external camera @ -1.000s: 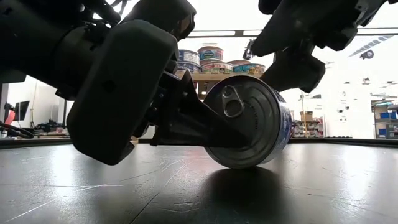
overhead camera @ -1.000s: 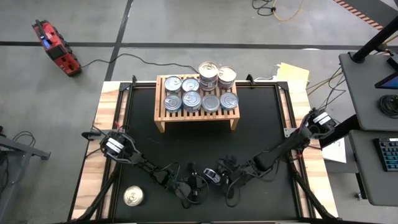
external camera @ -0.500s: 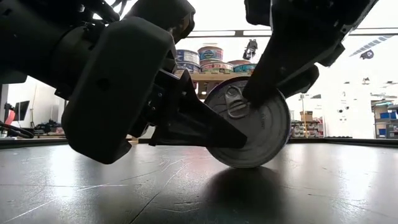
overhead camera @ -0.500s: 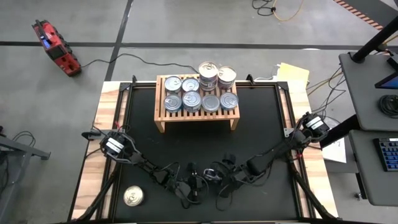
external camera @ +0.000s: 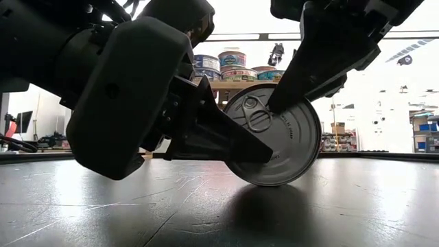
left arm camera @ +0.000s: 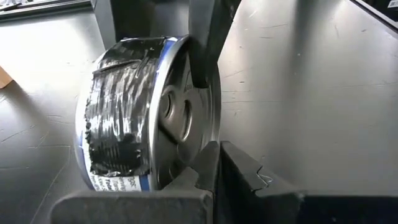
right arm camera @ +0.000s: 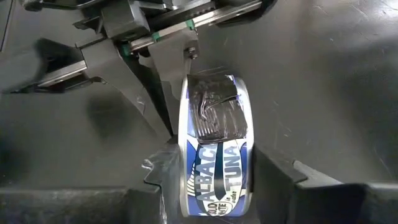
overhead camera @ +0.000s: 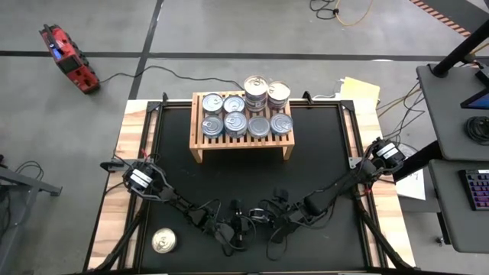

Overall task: Stack canned seafood by type on shelf
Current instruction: Stack the blue tuna can on top of the blue tuna can

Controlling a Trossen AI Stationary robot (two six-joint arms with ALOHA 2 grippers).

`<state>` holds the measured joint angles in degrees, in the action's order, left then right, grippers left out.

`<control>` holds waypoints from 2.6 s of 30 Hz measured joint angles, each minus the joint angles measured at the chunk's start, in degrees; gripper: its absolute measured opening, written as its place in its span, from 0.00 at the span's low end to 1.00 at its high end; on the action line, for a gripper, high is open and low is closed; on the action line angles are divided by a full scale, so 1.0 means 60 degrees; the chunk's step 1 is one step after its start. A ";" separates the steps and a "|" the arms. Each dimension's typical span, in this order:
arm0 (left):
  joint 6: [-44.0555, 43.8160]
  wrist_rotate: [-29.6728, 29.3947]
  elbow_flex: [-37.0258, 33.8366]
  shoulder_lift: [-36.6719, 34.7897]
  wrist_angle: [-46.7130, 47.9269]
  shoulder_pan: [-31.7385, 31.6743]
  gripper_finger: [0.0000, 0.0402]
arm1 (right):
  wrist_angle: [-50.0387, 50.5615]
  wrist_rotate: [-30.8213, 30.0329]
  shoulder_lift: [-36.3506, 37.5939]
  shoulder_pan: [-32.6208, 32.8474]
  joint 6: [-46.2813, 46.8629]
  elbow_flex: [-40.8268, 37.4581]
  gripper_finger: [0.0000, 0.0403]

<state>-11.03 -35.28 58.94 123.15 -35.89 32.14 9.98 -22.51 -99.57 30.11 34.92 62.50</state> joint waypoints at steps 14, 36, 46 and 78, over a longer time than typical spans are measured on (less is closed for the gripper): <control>0.1147 -0.1095 -0.0034 -0.0663 0.0075 0.0397 0.00 | 0.0830 -0.0073 0.0561 -0.0022 -0.0575 -0.0037 0.35; 0.4868 -0.1695 -0.1826 -0.4736 -0.0860 0.1127 0.00 | -0.8456 -0.1213 0.2823 -0.0446 -0.2456 -0.4985 0.35; 0.4077 -0.0774 -0.4246 -0.5645 -0.5746 0.0979 0.00 | -1.0322 -0.1172 0.2823 -0.0585 -0.3672 -0.5417 0.35; 0.0731 -0.1789 -0.4436 -0.4937 -0.5403 0.0576 0.71 | -1.3650 0.0580 0.1115 -0.0900 -0.6776 -0.4635 0.35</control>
<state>-6.64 -46.02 32.32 93.53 -68.31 35.60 -71.92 -19.03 -92.88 24.71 -5.74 34.69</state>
